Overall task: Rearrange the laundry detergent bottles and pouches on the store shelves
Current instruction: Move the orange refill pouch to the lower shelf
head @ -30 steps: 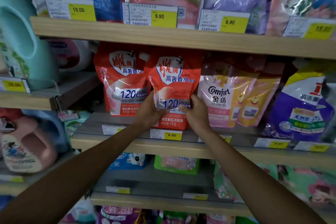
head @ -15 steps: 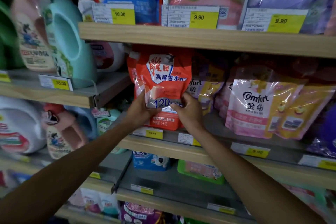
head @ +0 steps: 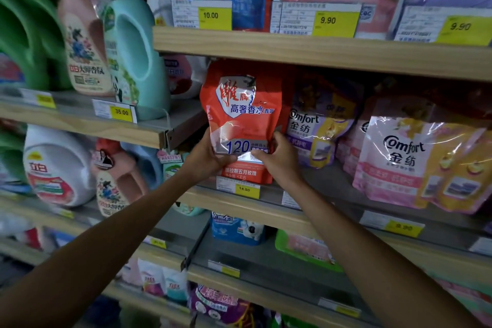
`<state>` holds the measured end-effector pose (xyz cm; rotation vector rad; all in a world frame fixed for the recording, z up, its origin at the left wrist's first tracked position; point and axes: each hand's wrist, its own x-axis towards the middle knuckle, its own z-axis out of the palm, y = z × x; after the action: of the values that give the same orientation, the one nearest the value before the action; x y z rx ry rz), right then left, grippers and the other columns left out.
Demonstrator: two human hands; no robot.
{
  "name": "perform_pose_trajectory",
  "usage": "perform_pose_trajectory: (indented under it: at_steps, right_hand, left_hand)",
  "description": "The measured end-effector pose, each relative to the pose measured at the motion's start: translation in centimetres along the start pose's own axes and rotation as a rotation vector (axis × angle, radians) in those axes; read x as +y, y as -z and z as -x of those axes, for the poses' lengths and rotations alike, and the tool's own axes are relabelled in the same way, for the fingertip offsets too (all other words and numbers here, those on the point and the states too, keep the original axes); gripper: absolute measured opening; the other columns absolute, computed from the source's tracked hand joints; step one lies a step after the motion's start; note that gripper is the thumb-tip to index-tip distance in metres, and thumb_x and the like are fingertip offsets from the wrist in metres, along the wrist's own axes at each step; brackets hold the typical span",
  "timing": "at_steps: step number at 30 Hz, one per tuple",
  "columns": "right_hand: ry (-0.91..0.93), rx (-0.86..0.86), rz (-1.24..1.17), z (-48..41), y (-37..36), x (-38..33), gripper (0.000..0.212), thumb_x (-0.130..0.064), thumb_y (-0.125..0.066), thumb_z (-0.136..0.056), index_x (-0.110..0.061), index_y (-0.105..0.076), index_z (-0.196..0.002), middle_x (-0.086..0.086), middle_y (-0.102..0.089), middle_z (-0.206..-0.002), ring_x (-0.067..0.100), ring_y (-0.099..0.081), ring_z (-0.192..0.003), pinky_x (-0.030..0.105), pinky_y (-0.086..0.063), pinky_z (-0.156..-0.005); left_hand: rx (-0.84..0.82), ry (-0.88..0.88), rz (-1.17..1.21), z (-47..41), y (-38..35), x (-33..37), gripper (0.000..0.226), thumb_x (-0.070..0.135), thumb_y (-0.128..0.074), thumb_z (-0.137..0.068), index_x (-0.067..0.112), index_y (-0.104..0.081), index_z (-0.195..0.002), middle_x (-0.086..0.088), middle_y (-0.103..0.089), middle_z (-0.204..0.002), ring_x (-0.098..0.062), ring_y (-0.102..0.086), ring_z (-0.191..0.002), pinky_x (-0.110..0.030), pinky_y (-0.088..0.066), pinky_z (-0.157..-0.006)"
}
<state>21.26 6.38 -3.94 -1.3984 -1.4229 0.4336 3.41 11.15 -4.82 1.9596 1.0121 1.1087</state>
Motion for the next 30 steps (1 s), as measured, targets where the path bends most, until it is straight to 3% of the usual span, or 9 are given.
perform_pose_trajectory:
  at_steps: [4, 8, 11, 15, 19, 22, 27, 30]
  right_hand:
    - [-0.075, -0.025, 0.060, 0.1, 0.2, -0.4, 0.048, -0.024, -0.075, -0.074, -0.015, -0.053, -0.115, 0.003, -0.066, -0.113, 0.023, -0.063, -0.101, 0.040, -0.051, -0.089]
    - [-0.094, -0.054, 0.110, 0.8, 0.3, -0.6, 0.049, -0.029, -0.073, -0.076, -0.014, -0.053, -0.118, 0.005, -0.065, -0.117, 0.024, -0.063, -0.104, 0.037, -0.051, -0.087]
    - [-0.109, -0.051, 0.146, 1.1, 0.1, -0.9, 0.047, -0.028, -0.072, -0.077, -0.011, -0.053, -0.117, 0.008, -0.065, -0.117, 0.027, -0.062, -0.105, 0.040, -0.051, -0.089]
    - [-0.123, -0.070, 0.168, 1.9, 0.3, -0.9, 0.039, -0.023, -0.068, -0.079, -0.011, -0.053, -0.114, 0.012, -0.066, -0.115, 0.030, -0.062, -0.105, 0.041, -0.051, -0.090]
    - [-0.124, -0.140, 0.211, 3.3, 1.0, -0.3, 0.034, -0.021, -0.062, -0.084, -0.014, -0.051, -0.115, 0.011, -0.065, -0.116, 0.029, -0.062, -0.104, 0.045, -0.050, -0.091]
    - [-0.110, -0.183, 0.275, 4.8, 2.2, -0.1, 0.028, -0.018, -0.059, -0.086, -0.010, -0.054, -0.112, 0.012, -0.066, -0.112, 0.030, -0.063, -0.101, 0.047, -0.050, -0.090]
    - [0.029, -0.223, 0.628, 8.4, 5.0, 0.1, 0.023, -0.028, -0.052, -0.090, -0.010, -0.060, -0.101, 0.012, -0.069, -0.106, 0.032, -0.063, -0.097, 0.035, -0.048, -0.078]
    - [0.129, -0.235, 0.789, 10.4, 6.6, 0.8, 0.032, -0.025, -0.049, -0.090, -0.011, -0.056, -0.118, 0.014, -0.063, -0.120, 0.034, -0.057, -0.111, 0.038, -0.042, -0.091]
  left_hand:
    - [0.027, 0.055, -0.029, 0.5, 0.0, -0.1, 0.083, 0.010, -0.075, -0.077, 0.016, -0.019, -0.139, 0.016, -0.052, -0.111, -0.005, -0.058, -0.098, -0.019, -0.050, -0.077]
    - [0.095, 0.078, -0.184, 1.7, -0.1, -0.2, 0.080, 0.028, -0.078, -0.075, 0.015, -0.026, -0.134, 0.018, -0.053, -0.104, -0.004, -0.057, -0.089, -0.016, -0.045, -0.067]
    - [0.103, 0.099, -0.253, 2.6, -0.2, 0.1, 0.077, 0.035, -0.076, -0.076, 0.015, -0.027, -0.132, 0.007, -0.054, -0.118, -0.016, -0.059, -0.103, -0.032, -0.050, -0.083]
    - [0.095, 0.205, -0.258, 3.3, -0.4, 1.8, 0.076, 0.035, -0.075, -0.077, 0.009, -0.029, -0.132, -0.010, -0.049, -0.136, -0.027, -0.053, -0.120, -0.047, -0.045, -0.099]
    - [0.106, 0.278, -0.425, 4.7, -1.1, 3.1, 0.067, 0.038, -0.067, -0.082, 0.003, -0.033, -0.128, -0.018, -0.052, -0.130, -0.037, -0.053, -0.119, -0.049, -0.044, -0.097]
    - [0.046, 0.314, -0.589, 6.4, -2.3, 3.6, 0.068, 0.047, -0.061, -0.083, 0.004, -0.035, -0.130, -0.017, -0.047, -0.135, -0.035, -0.046, -0.126, -0.048, -0.040, -0.103]
    - [0.007, 0.262, -0.938, 8.8, -4.0, 4.6, 0.068, 0.054, -0.051, -0.087, 0.008, -0.035, -0.135, -0.014, -0.039, -0.143, -0.032, -0.033, -0.135, -0.048, -0.032, -0.108]
    - [-0.032, 0.177, -1.052, 10.2, -5.2, 5.4, 0.062, 0.051, -0.049, -0.089, 0.014, -0.035, -0.137, -0.013, -0.039, -0.144, -0.035, -0.039, -0.131, -0.048, -0.033, -0.105]
